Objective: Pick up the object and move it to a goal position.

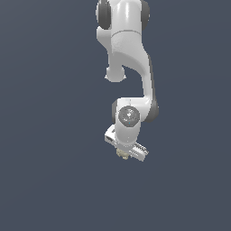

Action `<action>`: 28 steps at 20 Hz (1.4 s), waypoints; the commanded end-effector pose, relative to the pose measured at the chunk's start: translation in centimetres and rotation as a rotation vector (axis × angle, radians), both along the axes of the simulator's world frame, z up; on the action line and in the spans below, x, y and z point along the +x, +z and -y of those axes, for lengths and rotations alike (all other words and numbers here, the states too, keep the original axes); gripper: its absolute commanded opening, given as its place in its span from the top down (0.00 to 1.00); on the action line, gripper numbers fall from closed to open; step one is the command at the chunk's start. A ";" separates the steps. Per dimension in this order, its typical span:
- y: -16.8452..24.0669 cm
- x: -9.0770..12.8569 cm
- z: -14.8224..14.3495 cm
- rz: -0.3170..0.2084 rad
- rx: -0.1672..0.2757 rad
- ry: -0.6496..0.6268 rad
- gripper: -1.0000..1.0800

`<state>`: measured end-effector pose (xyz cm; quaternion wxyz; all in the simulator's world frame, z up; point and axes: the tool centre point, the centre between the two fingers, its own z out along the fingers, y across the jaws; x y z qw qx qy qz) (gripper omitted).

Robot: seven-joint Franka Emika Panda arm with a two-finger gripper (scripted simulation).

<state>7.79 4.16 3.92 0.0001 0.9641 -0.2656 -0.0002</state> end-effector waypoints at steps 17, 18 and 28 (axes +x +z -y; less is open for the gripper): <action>0.6 -4.6 -3.0 0.000 0.000 0.000 1.00; 0.7 -5.1 -3.3 0.000 0.000 0.000 1.00; 1.2 -9.0 -6.0 0.000 0.000 0.000 1.00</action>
